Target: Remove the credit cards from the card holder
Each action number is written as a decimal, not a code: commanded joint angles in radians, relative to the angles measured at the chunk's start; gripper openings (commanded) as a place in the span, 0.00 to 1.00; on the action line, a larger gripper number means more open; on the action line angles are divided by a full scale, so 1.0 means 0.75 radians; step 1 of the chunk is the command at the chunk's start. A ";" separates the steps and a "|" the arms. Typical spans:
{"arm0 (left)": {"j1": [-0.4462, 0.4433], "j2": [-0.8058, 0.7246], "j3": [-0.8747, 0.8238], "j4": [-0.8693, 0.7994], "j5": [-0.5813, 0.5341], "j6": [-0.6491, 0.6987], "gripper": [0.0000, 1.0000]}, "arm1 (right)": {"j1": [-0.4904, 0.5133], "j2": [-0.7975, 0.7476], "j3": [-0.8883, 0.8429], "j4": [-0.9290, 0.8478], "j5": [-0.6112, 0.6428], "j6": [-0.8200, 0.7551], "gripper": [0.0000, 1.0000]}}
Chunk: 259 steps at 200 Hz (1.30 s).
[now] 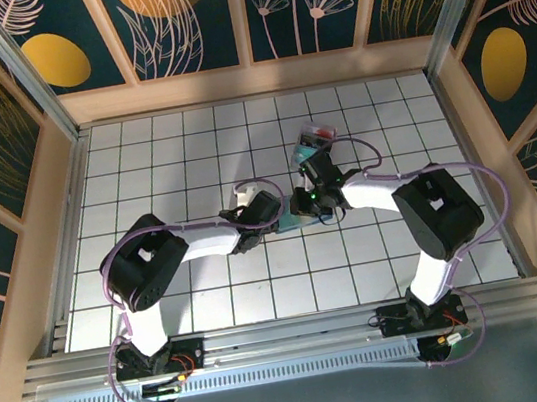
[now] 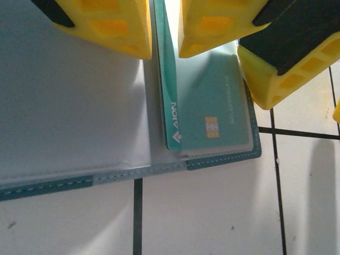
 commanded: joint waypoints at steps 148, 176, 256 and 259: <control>0.009 0.090 0.063 -0.079 0.005 0.018 0.99 | -0.090 0.000 -0.114 0.256 -0.302 0.018 0.19; 0.009 0.087 0.063 -0.082 0.002 0.017 0.99 | -0.094 -0.027 -0.124 0.280 -0.322 0.026 0.18; 0.010 0.087 0.062 -0.094 -0.003 0.018 0.99 | -0.142 -0.095 -0.188 0.393 -0.414 0.079 0.14; 0.008 0.089 0.064 -0.094 -0.004 0.017 0.99 | -0.142 -0.095 -0.190 0.398 -0.417 0.081 0.14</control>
